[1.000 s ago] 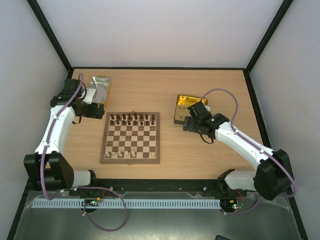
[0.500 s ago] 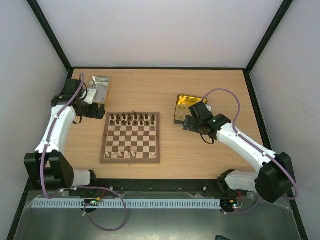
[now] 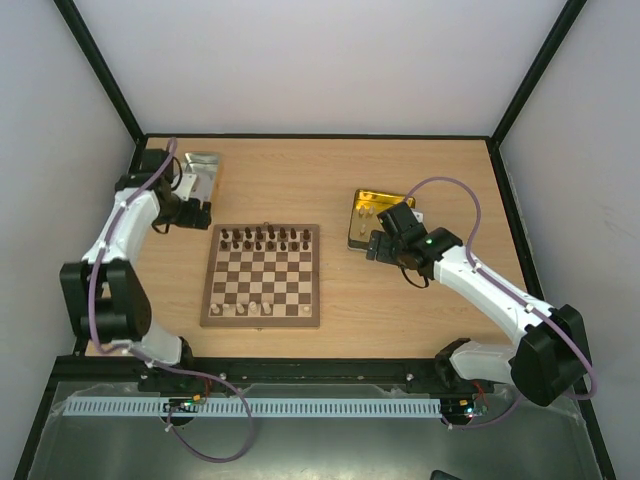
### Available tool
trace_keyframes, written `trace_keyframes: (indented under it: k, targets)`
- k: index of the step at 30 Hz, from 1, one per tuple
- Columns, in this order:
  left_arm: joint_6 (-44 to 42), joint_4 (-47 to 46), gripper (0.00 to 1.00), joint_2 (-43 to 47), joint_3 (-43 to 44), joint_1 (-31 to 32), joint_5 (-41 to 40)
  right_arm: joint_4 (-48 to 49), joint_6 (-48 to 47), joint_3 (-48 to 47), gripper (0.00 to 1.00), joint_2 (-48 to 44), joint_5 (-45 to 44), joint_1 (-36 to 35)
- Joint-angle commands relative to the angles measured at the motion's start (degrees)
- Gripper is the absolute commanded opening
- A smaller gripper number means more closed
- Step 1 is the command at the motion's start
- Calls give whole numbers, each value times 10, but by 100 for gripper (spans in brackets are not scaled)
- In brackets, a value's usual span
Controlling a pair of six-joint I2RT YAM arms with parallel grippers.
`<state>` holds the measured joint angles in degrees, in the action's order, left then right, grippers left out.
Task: Set up the chess pieces on the board
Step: Move the storage box to the center of the board.
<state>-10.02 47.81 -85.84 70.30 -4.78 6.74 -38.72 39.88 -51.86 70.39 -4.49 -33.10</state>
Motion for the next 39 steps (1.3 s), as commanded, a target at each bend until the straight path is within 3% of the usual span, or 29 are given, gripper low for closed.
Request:
trace_keyframes:
  k: [1, 13, 20, 39]
  targets:
    - [19, -16, 96, -93, 85, -18, -31, -13, -3, -16, 97, -9, -13, -2]
    - [17, -4, 88, -340, 341, -44, -80, -40, 11, -25, 98, -24, -21, -2]
    - [9, 8, 85, -443, 413, -51, -125, -46, 17, -19, 97, -38, -22, -2]
    - [-32, -100, 85, -251, 103, -126, -140, 3, 3, -6, 98, -5, 0, -2]
